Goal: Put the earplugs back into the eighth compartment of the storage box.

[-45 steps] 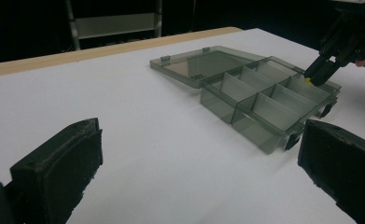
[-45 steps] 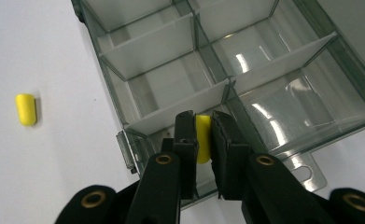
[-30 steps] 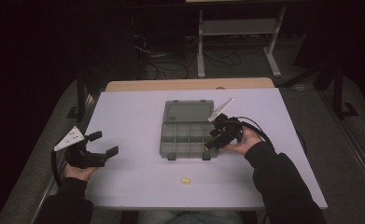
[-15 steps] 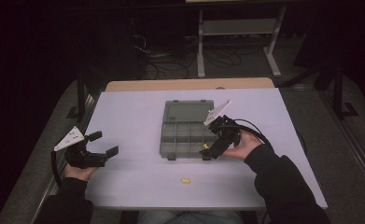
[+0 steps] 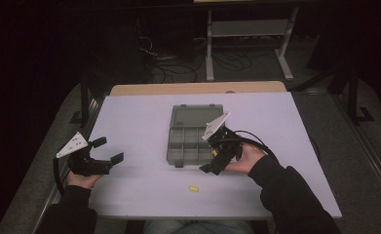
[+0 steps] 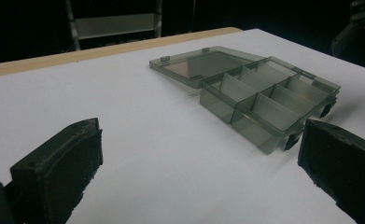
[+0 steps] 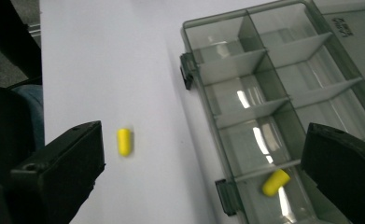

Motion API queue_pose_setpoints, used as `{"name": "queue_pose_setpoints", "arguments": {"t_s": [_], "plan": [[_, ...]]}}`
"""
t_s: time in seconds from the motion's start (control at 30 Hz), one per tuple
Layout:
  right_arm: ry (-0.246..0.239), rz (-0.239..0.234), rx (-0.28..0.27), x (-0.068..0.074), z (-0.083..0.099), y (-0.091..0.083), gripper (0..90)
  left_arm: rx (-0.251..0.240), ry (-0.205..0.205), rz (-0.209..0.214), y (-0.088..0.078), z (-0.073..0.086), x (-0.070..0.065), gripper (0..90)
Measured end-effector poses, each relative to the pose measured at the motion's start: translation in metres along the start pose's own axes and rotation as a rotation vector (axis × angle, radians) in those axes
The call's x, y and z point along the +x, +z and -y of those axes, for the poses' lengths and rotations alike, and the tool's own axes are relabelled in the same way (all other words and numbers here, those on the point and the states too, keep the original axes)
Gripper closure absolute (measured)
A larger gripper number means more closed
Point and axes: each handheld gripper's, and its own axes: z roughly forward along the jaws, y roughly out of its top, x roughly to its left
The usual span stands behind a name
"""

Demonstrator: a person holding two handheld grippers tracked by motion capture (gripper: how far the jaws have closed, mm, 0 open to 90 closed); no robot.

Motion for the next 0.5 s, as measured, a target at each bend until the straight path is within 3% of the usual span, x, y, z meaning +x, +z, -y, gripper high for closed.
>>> {"name": "queue_pose_setpoints", "arguments": {"t_s": [0.5], "plan": [[-0.045, -0.059, 0.047, 0.02, -0.004, 0.03, 0.0, 0.001, -0.001, 0.001, 0.0, 0.0, 0.0, 0.0]]}}
